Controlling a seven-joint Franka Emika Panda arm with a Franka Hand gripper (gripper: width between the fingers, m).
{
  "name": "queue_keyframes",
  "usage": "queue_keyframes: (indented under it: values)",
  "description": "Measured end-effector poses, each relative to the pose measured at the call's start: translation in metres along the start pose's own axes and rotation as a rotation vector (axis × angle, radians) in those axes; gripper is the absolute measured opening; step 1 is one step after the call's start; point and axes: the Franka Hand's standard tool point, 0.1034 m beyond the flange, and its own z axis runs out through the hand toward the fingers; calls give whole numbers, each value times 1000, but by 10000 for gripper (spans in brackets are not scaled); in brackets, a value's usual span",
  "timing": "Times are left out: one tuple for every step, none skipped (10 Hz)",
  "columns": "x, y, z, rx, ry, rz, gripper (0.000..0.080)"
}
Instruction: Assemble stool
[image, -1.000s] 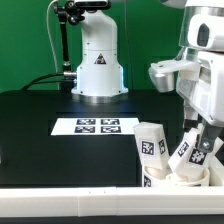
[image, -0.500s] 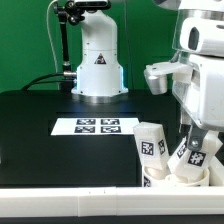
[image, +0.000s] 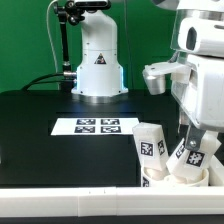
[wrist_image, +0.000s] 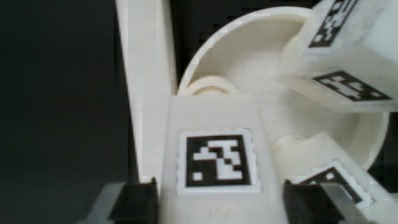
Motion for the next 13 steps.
queue_keyframes:
  values:
    - [-1,0,0,0,0,1,335]
    - [-2,0,0,0,0,7,337]
    - [-10,2,0,6,3,158,337]
    - [-16,1,0,6,4,214,337]
    - [-21,-1,1,10,13,312,337]
    - [-30,-2,4,29,36,418,337]
    - [-35,-2,5,39,49,492,337]
    - [-37,-1,5,43,60,587,337]
    - [-36,-1,5,46,58,681,337]
    - [-36,-1,5,48,57,747,337]
    - [-36,-1,5,51,57,822,337]
    - [-36,-1,4,54,55,926,337]
    - [-40,1,3,50,57,997,337]
